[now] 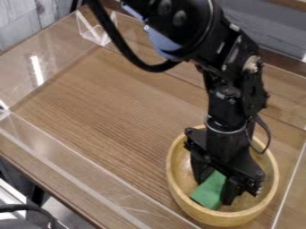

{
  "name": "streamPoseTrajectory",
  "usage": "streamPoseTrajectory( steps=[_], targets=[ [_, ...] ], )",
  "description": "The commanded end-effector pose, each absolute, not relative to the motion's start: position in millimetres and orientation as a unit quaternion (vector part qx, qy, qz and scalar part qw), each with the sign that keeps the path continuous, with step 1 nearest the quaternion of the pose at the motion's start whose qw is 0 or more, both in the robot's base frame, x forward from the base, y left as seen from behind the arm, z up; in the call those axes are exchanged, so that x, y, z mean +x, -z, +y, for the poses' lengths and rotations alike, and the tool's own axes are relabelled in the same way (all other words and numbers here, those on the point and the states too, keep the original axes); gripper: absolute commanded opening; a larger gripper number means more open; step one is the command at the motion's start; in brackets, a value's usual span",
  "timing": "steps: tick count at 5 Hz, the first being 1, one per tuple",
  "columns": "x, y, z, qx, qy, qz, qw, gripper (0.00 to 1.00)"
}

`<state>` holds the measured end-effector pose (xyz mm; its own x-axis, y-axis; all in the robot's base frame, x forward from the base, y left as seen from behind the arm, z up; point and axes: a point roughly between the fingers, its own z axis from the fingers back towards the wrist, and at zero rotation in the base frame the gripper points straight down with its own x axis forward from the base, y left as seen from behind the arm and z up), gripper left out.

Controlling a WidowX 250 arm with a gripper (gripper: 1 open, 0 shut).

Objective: Remove the green block from inside the brown bowl and put it on the table

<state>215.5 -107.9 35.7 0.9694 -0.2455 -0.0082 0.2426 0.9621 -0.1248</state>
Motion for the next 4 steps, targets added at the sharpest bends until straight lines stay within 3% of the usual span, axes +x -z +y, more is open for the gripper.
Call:
streamPoseTrajectory(
  steps=[1, 4],
  targets=[
    [214.0, -46.7, -111.2, -0.065, 0.114, 0.009, 0.991, 0.00],
    [207.6, -61.3, -112.4, -0.062, 0.089, 0.023, 0.994, 0.00]
  ],
)
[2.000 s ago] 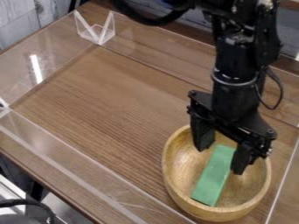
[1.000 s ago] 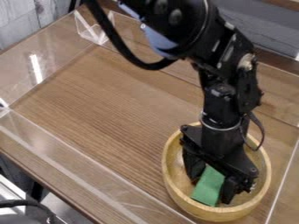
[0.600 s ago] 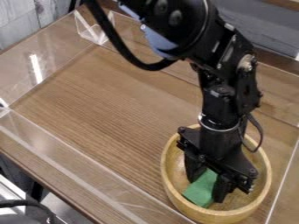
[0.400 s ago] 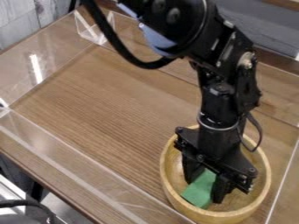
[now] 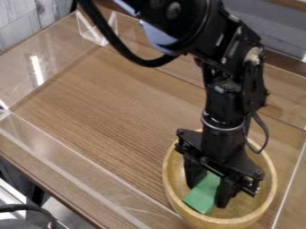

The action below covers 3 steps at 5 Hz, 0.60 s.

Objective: Remove the green block from inside the brown bowl and put it on the table

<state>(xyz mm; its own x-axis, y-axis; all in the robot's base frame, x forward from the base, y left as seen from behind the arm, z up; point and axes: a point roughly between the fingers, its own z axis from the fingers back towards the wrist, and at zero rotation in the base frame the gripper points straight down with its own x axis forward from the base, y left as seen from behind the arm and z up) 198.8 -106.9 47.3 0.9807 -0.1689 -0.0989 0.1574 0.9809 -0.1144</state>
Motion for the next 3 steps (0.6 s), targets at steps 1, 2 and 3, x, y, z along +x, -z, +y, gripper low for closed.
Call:
streamPoseTrajectory(
  steps=[1, 2, 3],
  targets=[
    [206.8, -65.9, -112.8, -0.060, 0.083, 0.025, 0.994, 0.00],
    [207.4, -67.8, -113.6, -0.060, 0.078, 0.024, 0.995, 0.00],
    [207.4, -69.8, -113.9, -0.061, 0.073, 0.023, 0.995, 0.00]
  ],
)
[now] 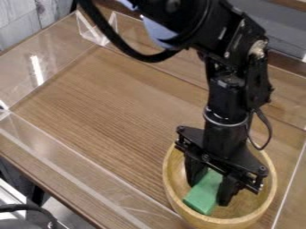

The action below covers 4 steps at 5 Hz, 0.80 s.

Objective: Remove the green block from inside the brown bowl and put it on the table

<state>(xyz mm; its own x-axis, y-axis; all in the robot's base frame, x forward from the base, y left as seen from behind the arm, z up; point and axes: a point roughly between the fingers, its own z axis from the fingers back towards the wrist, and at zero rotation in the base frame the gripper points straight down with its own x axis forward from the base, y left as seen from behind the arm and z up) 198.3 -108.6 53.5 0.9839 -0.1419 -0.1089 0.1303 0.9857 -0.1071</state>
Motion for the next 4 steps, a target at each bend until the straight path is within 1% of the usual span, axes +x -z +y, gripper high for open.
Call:
streamPoseTrajectory(
  steps=[1, 4],
  targets=[
    [207.7, -71.7, -114.3, -0.062, 0.068, 0.022, 0.995, 0.00],
    [208.5, -77.7, -114.7, -0.067, 0.056, 0.015, 0.996, 0.00]
  ],
)
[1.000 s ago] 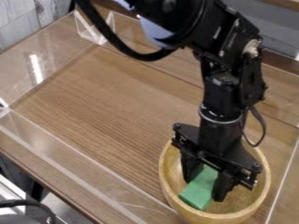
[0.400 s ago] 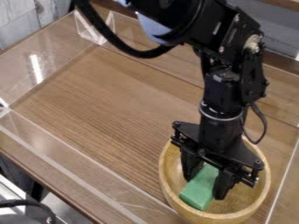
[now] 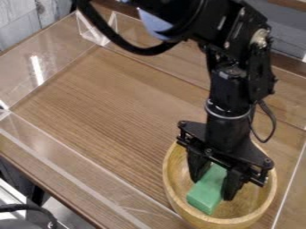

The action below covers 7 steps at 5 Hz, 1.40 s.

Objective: Remove the green block from inside the brown bowl and put it on the table

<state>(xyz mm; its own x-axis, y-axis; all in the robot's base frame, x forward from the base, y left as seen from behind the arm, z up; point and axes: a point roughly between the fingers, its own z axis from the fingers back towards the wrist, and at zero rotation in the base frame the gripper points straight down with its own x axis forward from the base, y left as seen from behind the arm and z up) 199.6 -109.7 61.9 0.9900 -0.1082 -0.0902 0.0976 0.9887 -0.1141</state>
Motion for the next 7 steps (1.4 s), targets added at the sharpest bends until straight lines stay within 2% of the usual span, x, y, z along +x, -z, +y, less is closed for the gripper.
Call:
streamPoseTrajectory(
  steps=[1, 2, 3, 4, 5, 6, 7],
  targets=[
    [208.1, -80.1, -115.1, -0.069, 0.053, 0.013, 0.996, 0.00],
    [207.7, -82.0, -115.6, -0.071, 0.051, 0.012, 0.996, 0.00],
    [208.2, -95.8, -110.6, -0.075, 0.047, 0.006, 0.996, 0.00],
    [212.8, -146.1, -98.7, -0.074, 0.011, -0.014, 0.997, 0.00],
    [231.2, -196.4, -61.7, -0.067, -0.043, -0.041, 0.996, 0.00],
    [225.9, -198.2, -14.2, -0.062, -0.072, -0.047, 0.994, 0.00],
    [238.9, -195.1, 35.7, -0.057, -0.094, -0.058, 0.992, 0.00]
  ],
)
